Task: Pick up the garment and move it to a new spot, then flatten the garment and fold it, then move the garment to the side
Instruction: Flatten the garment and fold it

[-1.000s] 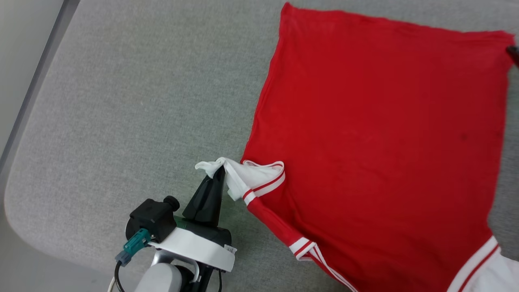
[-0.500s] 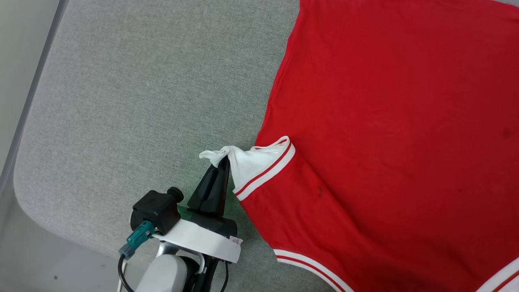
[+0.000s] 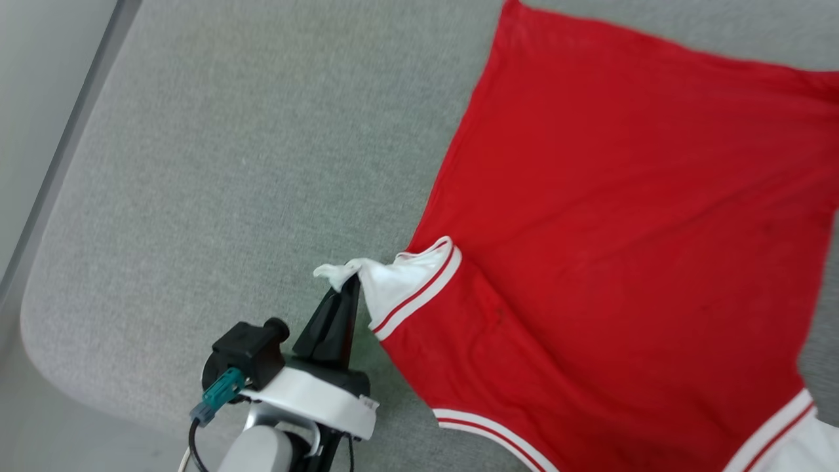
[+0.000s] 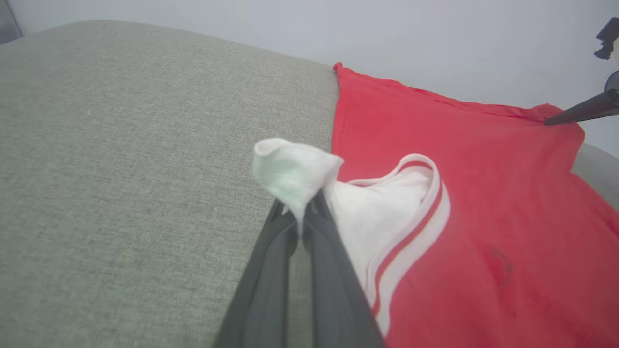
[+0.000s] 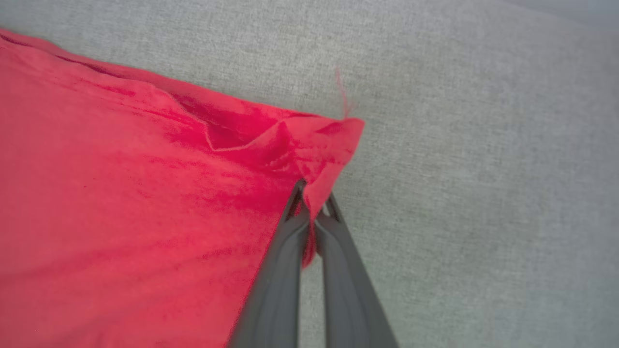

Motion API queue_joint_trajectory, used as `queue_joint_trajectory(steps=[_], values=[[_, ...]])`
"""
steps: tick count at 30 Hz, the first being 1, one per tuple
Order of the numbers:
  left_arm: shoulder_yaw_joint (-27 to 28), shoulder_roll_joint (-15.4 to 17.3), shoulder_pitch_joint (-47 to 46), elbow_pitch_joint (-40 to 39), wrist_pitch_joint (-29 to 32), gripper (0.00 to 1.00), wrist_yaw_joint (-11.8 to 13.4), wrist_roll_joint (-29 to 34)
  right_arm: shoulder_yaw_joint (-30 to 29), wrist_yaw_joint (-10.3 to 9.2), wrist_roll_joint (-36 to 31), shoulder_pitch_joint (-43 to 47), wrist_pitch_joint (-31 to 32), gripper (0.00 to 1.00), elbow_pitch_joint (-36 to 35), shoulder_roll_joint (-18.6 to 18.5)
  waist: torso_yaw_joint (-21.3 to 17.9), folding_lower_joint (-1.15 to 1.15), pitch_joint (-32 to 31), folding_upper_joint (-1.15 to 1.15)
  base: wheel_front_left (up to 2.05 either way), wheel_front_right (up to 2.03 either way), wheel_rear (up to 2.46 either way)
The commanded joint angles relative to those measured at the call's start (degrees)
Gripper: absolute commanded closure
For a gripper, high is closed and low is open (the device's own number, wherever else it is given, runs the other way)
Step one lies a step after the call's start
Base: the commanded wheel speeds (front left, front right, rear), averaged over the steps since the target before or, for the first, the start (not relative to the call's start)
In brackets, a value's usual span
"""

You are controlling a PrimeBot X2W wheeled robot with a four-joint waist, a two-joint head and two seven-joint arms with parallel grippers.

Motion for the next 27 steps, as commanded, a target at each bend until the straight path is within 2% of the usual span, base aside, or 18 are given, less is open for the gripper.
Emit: queue_joint_trajectory(steps=[1,7,13,15,16,17,19,27], values=[[0.4,0.6,0.9,0.5,-0.2,1.0,-0.1,0.0,1.0,-0.08,1.3,2.3,-0.1,1.0,-1.6,-1.0,-2.4,0.0,-3.8,0.0,0.0,0.0,0.0],[2.4,2.1,3.7,2.8,-0.2,1.0,0.0,-0.3,2.6,-0.07,7.0,12.8,0.1,1.0,-9.1,-3.1,-6.1,0.0,-10.3,0.0,0.0,0.0,0.0],[4.3,3.3,7.6,4.2,-0.1,1.0,0.6,-1.0,-0.6,-0.07,12.0,28.6,-0.3,1.0,-19.0,-3.5,-9.6,0.0,-16.0,0.0,0.0,0.0,0.0],[5.1,3.9,9.4,4.8,0.1,1.0,1.1,-1.6,-3.8,-0.07,13.3,37.7,-0.5,1.0,-24.1,-1.8,-11.3,0.0,-18.5,0.0,0.0,0.0,0.0],[5.1,3.9,9.4,4.8,0.1,1.0,1.1,-1.6,-3.8,-0.07,13.3,37.7,-0.5,1.0,-24.1,-1.8,-11.3,0.0,-18.5,0.0,0.0,0.0,0.0],[5.5,4.2,10.4,4.7,0.5,1.0,1.5,-2.0,-6.1,-0.06,14.0,43.5,-0.6,1.0,-27.9,-0.4,-12.2,0.0,-19.7,0.0,0.0,0.0,0.0],[5.6,4.3,10.8,4.7,0.7,1.0,1.5,-2.2,-7.3,-0.07,13.9,46.3,-0.7,1.0,-29.7,0.2,-12.6,0.0,-20.2,0.0,0.0,0.0,0.0],[6.2,5.4,13.1,5.3,2.7,1.0,2.3,-3.3,-14.8,-0.06,13.2,65.9,-0.4,1.0,-41.3,10.3,-14.3,0.0,-22.3,0.0,0.0,0.0,0.0]])
